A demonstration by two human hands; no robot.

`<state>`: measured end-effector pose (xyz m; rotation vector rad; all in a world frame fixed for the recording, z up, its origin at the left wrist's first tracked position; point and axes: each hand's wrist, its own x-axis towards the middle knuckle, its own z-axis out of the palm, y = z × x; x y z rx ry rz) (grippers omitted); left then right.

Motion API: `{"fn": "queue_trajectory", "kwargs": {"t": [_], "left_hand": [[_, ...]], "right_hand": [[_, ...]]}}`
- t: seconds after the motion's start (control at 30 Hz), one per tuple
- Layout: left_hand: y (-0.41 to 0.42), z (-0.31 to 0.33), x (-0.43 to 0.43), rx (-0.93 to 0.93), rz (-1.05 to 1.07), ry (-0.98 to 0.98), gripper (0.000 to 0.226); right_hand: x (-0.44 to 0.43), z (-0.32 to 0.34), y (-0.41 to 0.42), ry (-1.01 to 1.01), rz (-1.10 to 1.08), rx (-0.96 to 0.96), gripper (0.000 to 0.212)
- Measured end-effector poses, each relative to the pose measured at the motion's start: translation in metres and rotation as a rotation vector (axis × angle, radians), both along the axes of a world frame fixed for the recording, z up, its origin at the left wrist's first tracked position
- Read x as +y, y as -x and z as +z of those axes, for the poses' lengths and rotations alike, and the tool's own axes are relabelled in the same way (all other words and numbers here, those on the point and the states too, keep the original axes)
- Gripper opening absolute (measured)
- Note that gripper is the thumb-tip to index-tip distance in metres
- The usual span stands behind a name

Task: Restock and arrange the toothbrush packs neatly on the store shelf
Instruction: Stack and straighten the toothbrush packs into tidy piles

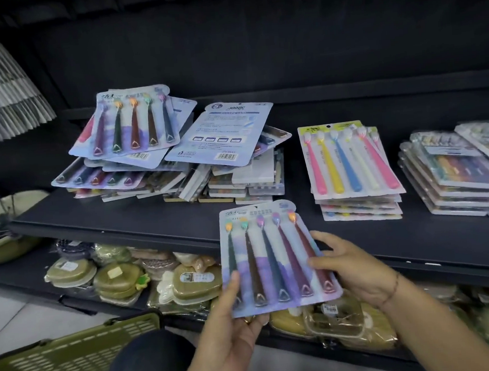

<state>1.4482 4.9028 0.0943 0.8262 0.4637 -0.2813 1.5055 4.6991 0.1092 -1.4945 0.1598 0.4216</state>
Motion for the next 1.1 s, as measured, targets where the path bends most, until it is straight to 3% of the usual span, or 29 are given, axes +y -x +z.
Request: {"fn": "queue_trajectory", "kwargs": {"t": [0.07, 0.2, 0.37, 0.4, 0.53, 0.63, 0.7, 0.77, 0.83, 1.1], "left_hand": [[-0.003, 0.0, 0.014, 0.014, -0.021, 0.007, 0.056], [-0.014, 0.001, 0.021, 0.069, -0.125, -0.148, 0.031], [-0.039, 0.005, 0.03, 0.076, 0.026, -0.222, 0.016], [-0.044, 0.005, 0.033, 0.083, 0.063, -0.206, 0.012], [-0.058, 0.003, 0.039, 0.142, 0.154, -0.133, 0.005], [-0.058, -0.003, 0.039, 0.159, 0.16, -0.136, 0.004], [-0.058, -0.005, 0.04, 0.168, 0.155, -0.138, 0.004], [-0.058, -0.006, 0.041, 0.177, 0.146, -0.133, 0.004], [-0.06, -0.006, 0.041, 0.175, 0.133, -0.116, 0.011], [-0.062, -0.001, 0.044, 0.121, 0.086, -0.024, 0.036]], "right_hand": [[-0.019, 0.005, -0.005, -0.009, 0.033, 0.017, 0.041], [-0.03, 0.01, -0.023, 0.076, 0.116, 0.0, 0.036], [-0.005, 0.024, -0.039, 0.863, 0.109, -0.489, 0.028], [0.003, 0.03, -0.041, 0.917, 0.096, -0.568, 0.033], [0.037, 0.054, -0.06, 0.723, 0.008, -0.557, 0.039], [0.059, 0.065, -0.081, 0.943, -0.113, -0.603, 0.039], [0.072, 0.072, -0.094, 0.818, -0.187, -0.605, 0.04], [0.089, 0.082, -0.105, 0.386, -0.163, -0.387, 0.041], [0.103, 0.089, -0.114, 0.104, -0.134, -0.168, 0.041], [0.089, 0.092, -0.097, -0.05, -0.143, -0.276, 0.012]]}}
